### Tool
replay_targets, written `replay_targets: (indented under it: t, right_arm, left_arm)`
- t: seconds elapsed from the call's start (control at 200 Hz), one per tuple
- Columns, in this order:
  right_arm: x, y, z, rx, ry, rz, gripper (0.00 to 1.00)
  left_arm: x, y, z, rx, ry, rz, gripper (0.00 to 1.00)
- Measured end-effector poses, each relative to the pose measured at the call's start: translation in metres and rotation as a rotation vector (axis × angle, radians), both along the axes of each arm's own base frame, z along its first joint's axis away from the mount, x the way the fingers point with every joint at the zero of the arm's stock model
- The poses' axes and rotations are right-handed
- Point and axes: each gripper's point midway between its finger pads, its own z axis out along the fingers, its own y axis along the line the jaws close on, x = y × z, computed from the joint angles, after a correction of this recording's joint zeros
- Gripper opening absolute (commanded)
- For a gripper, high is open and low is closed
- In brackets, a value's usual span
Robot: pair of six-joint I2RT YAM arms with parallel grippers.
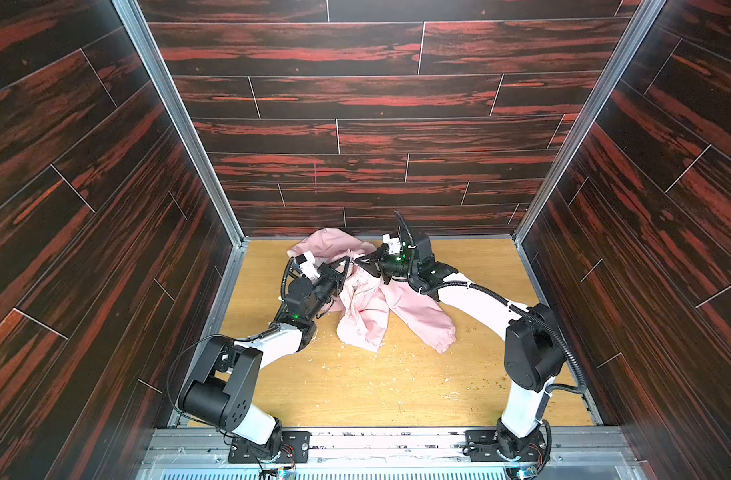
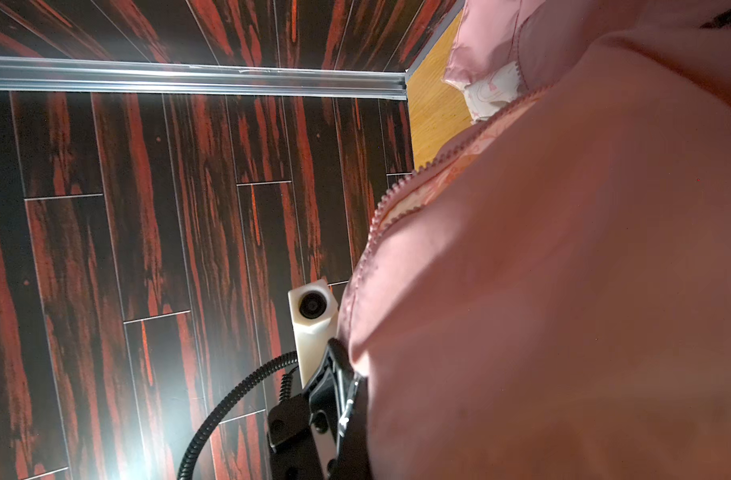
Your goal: Zip up the jacket
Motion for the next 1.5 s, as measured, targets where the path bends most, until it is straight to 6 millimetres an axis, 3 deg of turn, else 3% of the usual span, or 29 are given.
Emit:
replay_targets:
  t: [0.436, 0.696, 1.107, 1.498]
  right_arm:
    - [0.001, 0.002, 0.009, 0.04, 0.008, -0.006, 0.0]
    - [0.004, 0.004, 0.025, 0.065, -0.021, -0.009, 0.0]
    - [0.002, 0.005, 0.023, 0.055, -0.022, -0.003, 0.0]
    - [0.008, 0.004, 0.02, 0.035, -0.038, -0.054, 0.0]
  left_arm:
    - [0.0, 0.001, 0.004, -0.005, -0.014, 0.004, 0.0]
    - [-0.001, 0.0, 0.007, -0.012, -0.021, -0.001, 0.0]
    - [0.0, 0.001, 0.007, -0.024, -0.019, 0.002, 0.0]
    - [0.016, -0.004, 0.006, -0.051, -0.029, 0.005, 0.0]
